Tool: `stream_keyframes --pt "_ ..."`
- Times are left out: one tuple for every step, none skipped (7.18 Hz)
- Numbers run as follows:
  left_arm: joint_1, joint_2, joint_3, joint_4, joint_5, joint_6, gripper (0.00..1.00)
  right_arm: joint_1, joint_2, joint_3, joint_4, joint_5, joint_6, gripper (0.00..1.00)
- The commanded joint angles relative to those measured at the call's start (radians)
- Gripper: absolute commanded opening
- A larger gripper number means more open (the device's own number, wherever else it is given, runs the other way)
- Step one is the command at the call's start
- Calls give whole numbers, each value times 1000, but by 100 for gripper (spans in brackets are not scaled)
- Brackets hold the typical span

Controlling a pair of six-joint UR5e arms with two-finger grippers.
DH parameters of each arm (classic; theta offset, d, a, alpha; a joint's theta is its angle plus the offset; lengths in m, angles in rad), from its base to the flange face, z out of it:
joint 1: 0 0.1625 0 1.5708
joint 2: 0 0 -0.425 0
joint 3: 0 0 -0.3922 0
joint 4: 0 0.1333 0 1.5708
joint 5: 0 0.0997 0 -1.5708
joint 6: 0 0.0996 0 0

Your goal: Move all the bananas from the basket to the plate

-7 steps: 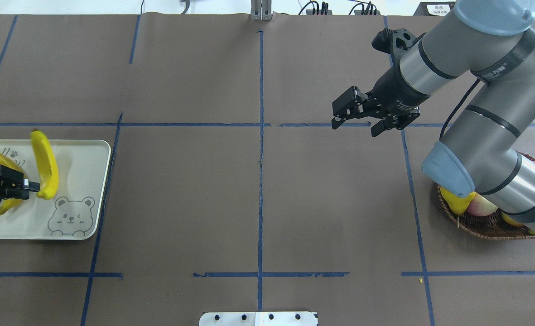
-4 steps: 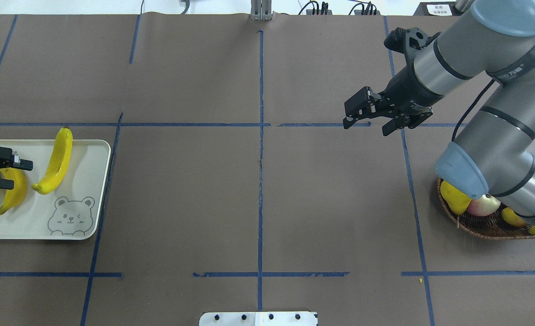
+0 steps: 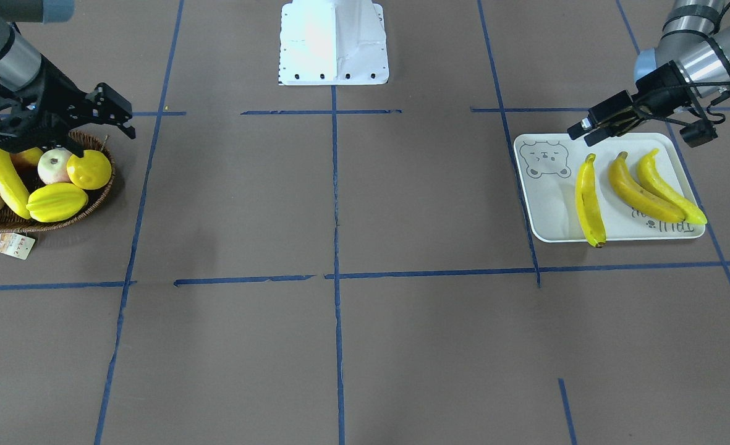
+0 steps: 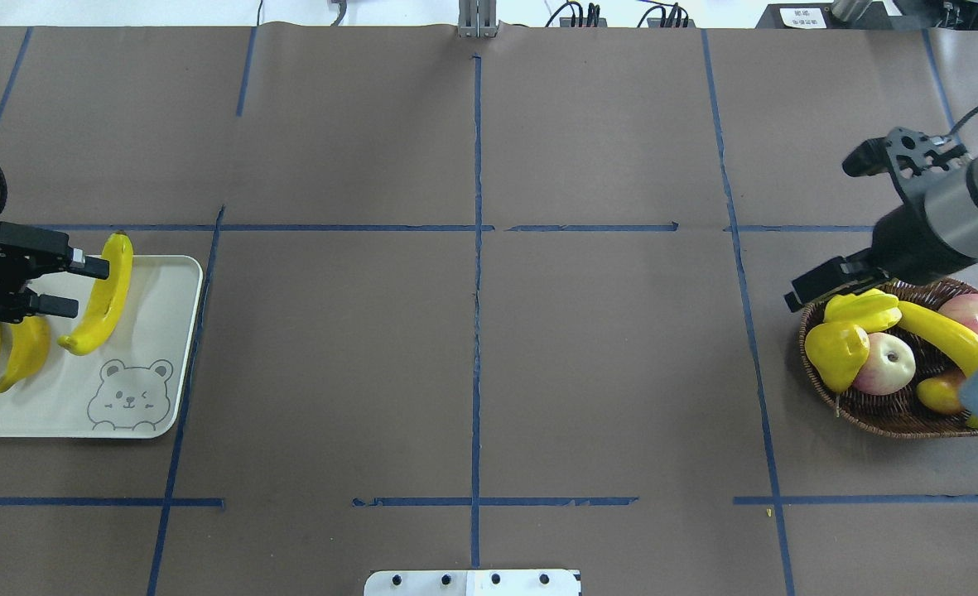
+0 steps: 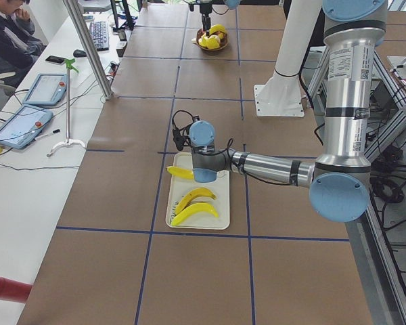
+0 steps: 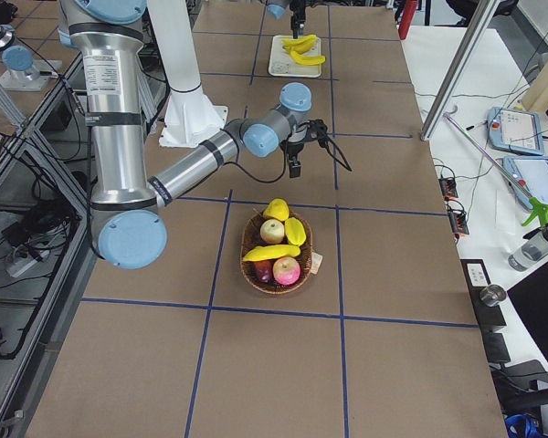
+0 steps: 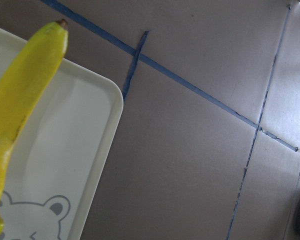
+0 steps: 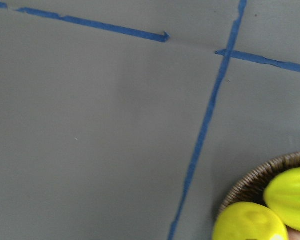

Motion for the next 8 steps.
stream_keyframes --pt "66 -26 -3 20 32 4 99 76 -158 38 9 -24 -229 100" --pt "85 -35 -3 55 64 84 99 85 -166 37 9 -25 -240 100" --pt "85 -33 -7 131 113 219 99 88 -166 38 9 -25 -240 100" --pt "77 -35 -12 221 150 374 99 94 -166 38 9 -25 -240 100" --pt "63 -32 -19 313 182 525 99 98 -166 38 9 -25 -240 100" --pt "37 -29 -47 433 182 686 99 99 -167 38 9 -27 -240 100" --pt "27 -26 -109 610 196 840 100 99 -170 38 9 -27 -240 100" --pt "37 -26 -218 841 263 949 100 99 -170 38 9 -27 -240 100"
